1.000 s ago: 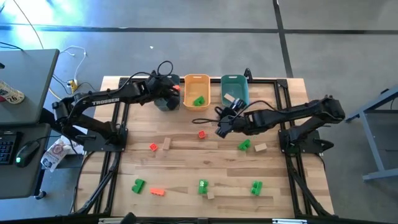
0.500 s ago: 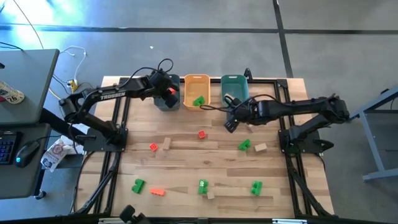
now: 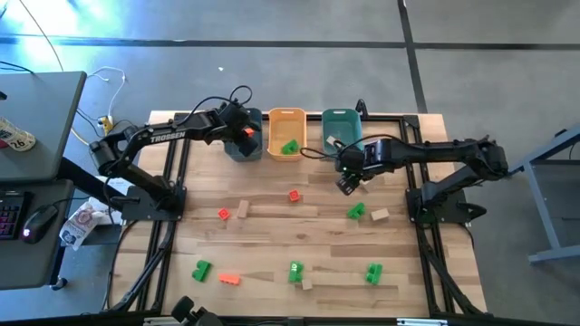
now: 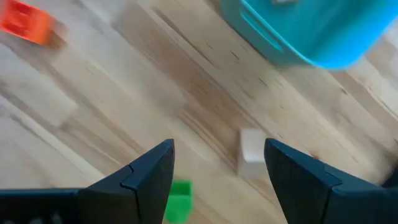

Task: Sort & place blocks by color
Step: Put the orange game piece into the blue bin, then put the brown block into the green bin

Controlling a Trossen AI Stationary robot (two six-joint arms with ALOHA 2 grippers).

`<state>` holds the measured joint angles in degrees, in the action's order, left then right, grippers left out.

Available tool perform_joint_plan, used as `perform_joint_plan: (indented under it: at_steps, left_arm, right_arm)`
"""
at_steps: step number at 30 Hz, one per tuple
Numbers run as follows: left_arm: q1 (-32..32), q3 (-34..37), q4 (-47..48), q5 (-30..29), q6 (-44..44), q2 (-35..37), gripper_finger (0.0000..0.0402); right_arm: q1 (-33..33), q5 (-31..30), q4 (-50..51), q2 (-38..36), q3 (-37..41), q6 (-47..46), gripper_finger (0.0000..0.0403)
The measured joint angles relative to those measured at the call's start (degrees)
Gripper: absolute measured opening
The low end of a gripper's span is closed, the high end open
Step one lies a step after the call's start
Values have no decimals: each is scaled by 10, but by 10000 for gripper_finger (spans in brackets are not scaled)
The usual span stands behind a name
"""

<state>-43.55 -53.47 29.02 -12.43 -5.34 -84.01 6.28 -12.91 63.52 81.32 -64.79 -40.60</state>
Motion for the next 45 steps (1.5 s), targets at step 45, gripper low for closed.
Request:
perform_joint_plan:
  at_steps: [45]
  left_arm:
    - [0,-12,16,37,11,7,151]
  right_arm:
    - [-3,70,129,0,0,-74,236]
